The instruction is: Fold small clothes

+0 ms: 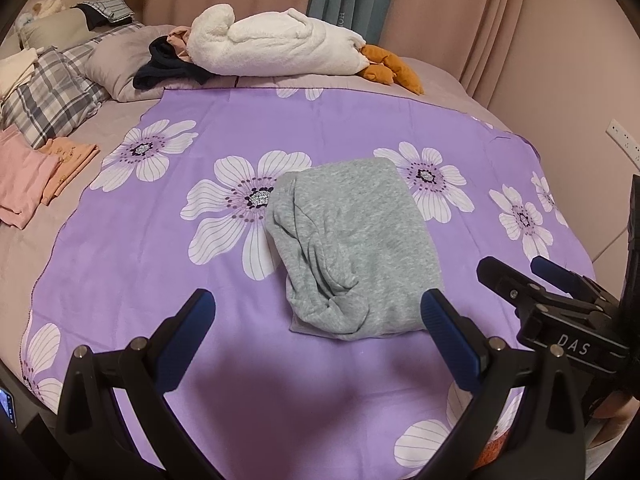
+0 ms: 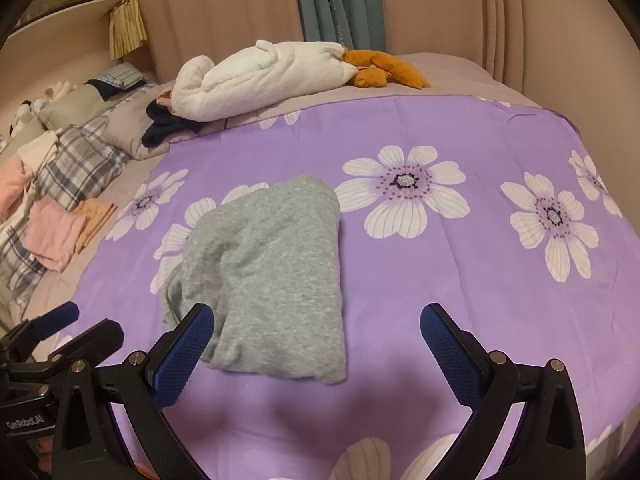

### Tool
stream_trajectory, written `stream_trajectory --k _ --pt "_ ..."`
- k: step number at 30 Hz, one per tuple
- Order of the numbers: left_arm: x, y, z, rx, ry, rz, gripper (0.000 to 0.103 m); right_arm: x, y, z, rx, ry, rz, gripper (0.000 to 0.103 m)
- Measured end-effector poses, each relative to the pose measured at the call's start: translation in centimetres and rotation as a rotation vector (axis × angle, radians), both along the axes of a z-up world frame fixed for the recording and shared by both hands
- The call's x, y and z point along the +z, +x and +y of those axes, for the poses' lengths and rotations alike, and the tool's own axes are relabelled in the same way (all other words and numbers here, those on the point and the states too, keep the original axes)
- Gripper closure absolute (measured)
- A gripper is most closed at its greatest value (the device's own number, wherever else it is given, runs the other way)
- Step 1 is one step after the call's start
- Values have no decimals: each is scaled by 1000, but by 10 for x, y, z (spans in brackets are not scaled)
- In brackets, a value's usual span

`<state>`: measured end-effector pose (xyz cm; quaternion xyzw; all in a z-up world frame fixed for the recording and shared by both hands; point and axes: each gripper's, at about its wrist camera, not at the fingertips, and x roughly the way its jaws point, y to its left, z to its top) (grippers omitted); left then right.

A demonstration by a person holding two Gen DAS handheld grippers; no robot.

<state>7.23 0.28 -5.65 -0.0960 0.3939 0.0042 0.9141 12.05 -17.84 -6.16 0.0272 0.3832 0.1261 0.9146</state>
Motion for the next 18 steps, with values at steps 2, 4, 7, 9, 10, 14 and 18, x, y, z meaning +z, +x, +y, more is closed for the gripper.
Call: stream_trajectory --k 2,4,7,9,10,14,18 --pt "0 0 0 -1 -1 1 0 0 0 0 1 0 2 1" --pt "0 -1 0 1 0 2 0 0 -1 1 -1 0 1 1" --pt "0 -1 0 -2 -5 3 0 0 -1 1 -2 -1 1 1" --pt "-1 -2 0 -3 -14 5 0 -1 -1 1 -2 -2 2 1" --pt "-1 -2 0 -6 -18 7 0 -1 -1 1 -2 -3 2 1" --pt "-1 -3 0 -7 -22 9 0 -1 -1 1 -1 -3 1 1" --pt "0 -3 1 -10 -31 11 0 0 -1 0 -1 -4 2 1"
